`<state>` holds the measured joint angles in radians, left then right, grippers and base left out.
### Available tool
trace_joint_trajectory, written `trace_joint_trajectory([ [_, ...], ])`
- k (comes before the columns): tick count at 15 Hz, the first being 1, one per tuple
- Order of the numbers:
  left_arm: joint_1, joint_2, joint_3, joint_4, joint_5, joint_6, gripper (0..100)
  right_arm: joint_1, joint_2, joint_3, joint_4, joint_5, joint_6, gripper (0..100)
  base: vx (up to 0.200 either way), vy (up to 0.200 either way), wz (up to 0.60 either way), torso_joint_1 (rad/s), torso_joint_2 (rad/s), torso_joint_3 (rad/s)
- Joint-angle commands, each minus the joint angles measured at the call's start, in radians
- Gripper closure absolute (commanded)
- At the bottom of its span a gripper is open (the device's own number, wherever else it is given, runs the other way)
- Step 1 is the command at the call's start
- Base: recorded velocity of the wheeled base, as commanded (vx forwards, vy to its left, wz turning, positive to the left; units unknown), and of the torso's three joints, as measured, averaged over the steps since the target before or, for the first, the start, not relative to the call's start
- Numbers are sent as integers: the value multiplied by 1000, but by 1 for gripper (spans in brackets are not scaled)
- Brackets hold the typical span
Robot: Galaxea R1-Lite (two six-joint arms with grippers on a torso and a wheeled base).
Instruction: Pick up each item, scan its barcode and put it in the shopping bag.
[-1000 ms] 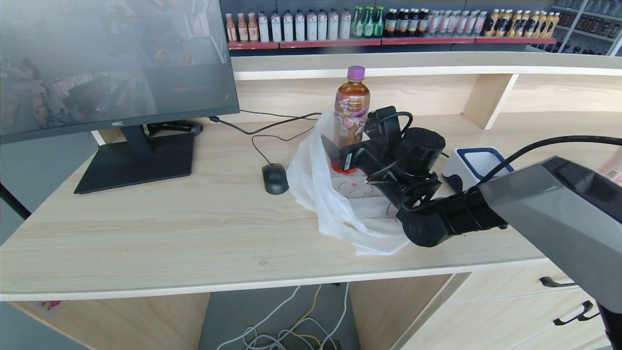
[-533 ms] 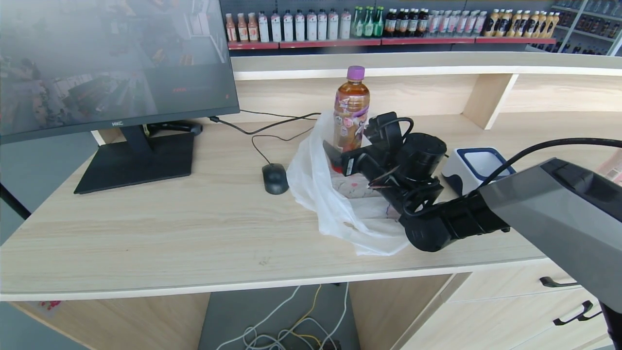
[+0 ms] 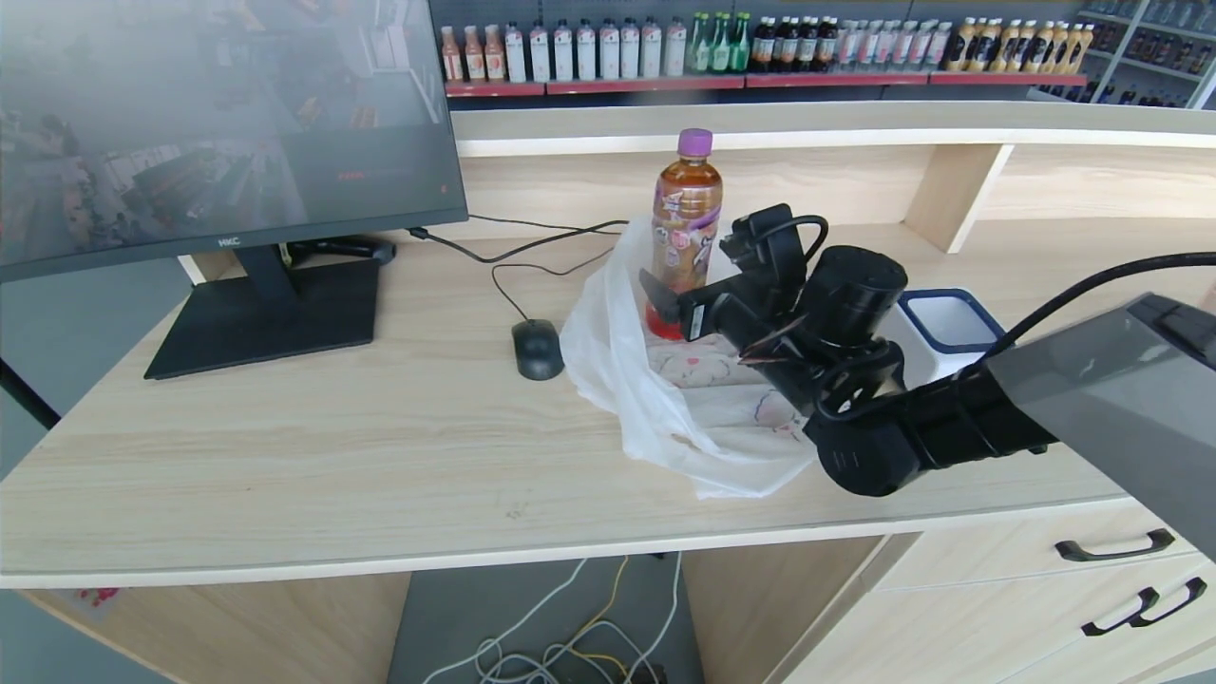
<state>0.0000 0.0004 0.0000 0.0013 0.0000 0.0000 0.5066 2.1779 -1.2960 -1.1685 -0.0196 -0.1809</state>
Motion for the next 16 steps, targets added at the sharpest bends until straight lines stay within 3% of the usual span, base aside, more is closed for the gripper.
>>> trace_joint_trajectory([
  [1, 0, 1, 0, -1, 0, 0, 0, 27, -81, 67, -2, -2, -3, 0, 0, 0, 0, 0, 0, 0],
  [4, 0, 1, 0, 0, 0, 0, 0, 46, -181, 185, -28, -3, -6, 0, 0, 0, 0, 0, 0, 0],
  [7, 0, 1, 0, 0, 0, 0, 0, 56, -332, 420, -117, -2, -3, 0, 0, 0, 0, 0, 0, 0],
  [12, 0, 1, 0, 0, 0, 0, 0, 69, -431, 754, -402, -2, 44, 0, 0, 0, 0, 0, 0, 0],
  [16, 0, 1, 0, 0, 0, 2, 0, 95, -497, 791, -402, -3, 64, 0, 0, 0, 0, 0, 0, 0],
])
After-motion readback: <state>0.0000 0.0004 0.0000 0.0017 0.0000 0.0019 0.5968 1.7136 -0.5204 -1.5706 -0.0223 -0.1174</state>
